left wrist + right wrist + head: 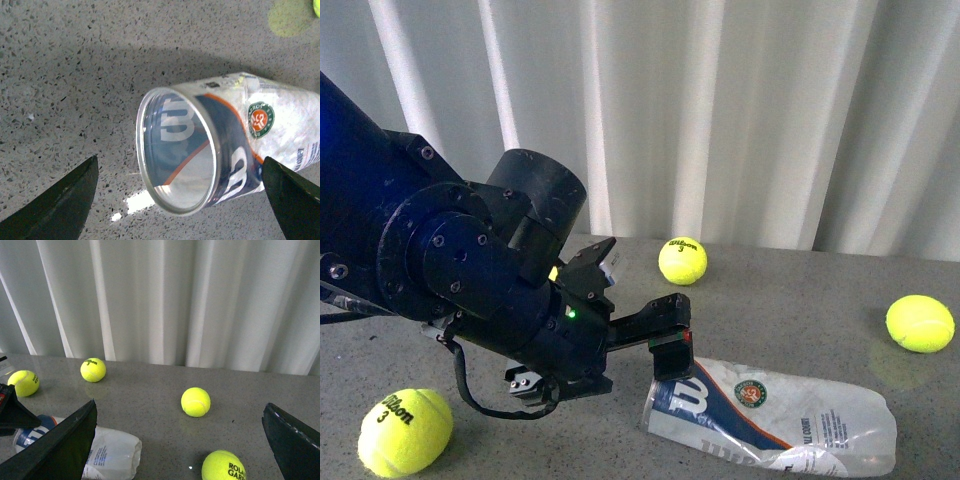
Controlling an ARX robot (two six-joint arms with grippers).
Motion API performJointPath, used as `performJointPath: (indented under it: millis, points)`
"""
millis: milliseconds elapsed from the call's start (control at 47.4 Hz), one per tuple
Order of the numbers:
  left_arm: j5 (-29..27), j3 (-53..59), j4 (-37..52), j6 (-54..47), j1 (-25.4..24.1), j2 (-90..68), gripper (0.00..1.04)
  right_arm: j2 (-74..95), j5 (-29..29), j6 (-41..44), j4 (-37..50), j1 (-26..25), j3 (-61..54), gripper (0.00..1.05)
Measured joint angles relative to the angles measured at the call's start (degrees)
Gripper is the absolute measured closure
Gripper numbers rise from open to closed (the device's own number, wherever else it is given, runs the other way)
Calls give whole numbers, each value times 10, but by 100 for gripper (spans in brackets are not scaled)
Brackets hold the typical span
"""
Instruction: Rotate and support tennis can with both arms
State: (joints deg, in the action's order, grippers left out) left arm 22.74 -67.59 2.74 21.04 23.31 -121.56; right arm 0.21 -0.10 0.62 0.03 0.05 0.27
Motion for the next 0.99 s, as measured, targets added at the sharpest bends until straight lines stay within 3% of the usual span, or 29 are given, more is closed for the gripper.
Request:
performJointPath:
  millis: [443,675,886,991]
  points:
    - [17,9,6,16,31,18,10,0,0,0,0,0,0,7]
    - [17,25,8,26,39,29,51,0,0,0,0,0,0,7]
    - [17,33,31,41,49,29,97,0,0,0,0,0,0,7]
    - [19,36,39,50,49,31,101,0,0,0,0,0,0,7]
